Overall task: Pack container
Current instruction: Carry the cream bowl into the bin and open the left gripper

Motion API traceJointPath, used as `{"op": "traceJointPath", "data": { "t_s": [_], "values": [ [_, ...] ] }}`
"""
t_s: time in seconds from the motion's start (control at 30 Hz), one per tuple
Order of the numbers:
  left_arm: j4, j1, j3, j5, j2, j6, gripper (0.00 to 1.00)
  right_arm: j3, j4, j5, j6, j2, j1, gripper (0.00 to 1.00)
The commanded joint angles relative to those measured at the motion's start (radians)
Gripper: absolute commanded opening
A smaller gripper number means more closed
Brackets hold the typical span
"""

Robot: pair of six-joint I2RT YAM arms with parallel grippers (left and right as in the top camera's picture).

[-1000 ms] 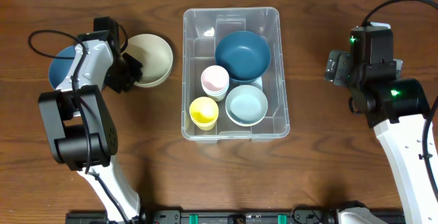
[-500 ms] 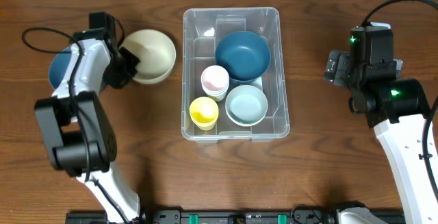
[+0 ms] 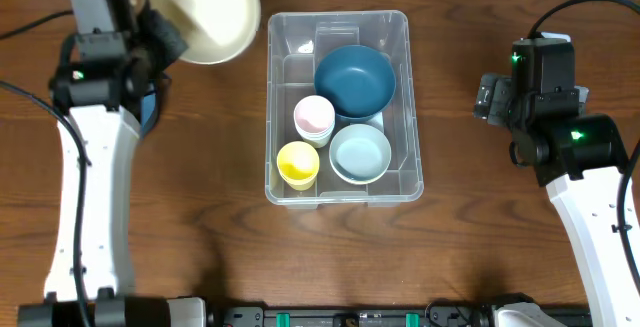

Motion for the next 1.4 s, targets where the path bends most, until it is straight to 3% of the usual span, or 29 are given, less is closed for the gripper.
{"op": "traceJointPath", "data": {
  "t_s": [0.0,0.27,0.43,0.97,1.0,1.07,1.1,1.17,1.37],
  "values": [
    [0.023,-0.100,0.018,0.002,-0.013,0.071,0.06,0.015,-0.002,0.010,0.008,-0.010,-0.006,0.99],
    [0.106,-0.355,0.018,0.002,0.020,0.144,0.06,0.015,-0.002,0.010,0.008,-0.010,-0.006,0.99],
    [0.112,-0.446,0.018,-0.062,0.076,0.144,0.06,0.015,-0.002,0.010,0.008,-0.010,-0.006,0.99],
    [0.187,-0.495,0.018,-0.084,0.308,0.147,0.06,0.015,-0.002,0.010,0.008,-0.010,-0.006,0.99],
    [0.186,-0.495,0.018,-0.084,0.308,0.147,0.08,0.015,-0.002,0.010,0.008,-0.010,-0.006,0.99],
    [0.188,-0.494,0.018,-0.085,0.307,0.147,0.35,0.015,-0.002,0.010,0.008,-0.010,-0.006,0.99],
    [0.192,-0.494,0.018,-0.085,0.306,0.147,0.43,0.015,-0.002,0.010,0.008,-0.010,-0.006,0.99],
    [0.201,-0.494,0.018,-0.085,0.306,0.147,0.52,0.015,-0.002,0.010,0.008,-0.010,-0.006,0.99],
    [0.203,-0.475,0.019,-0.085,0.293,0.147,0.56,0.015,-0.002,0.010,0.008,-0.010,-0.006,0.99]
  ]
}}
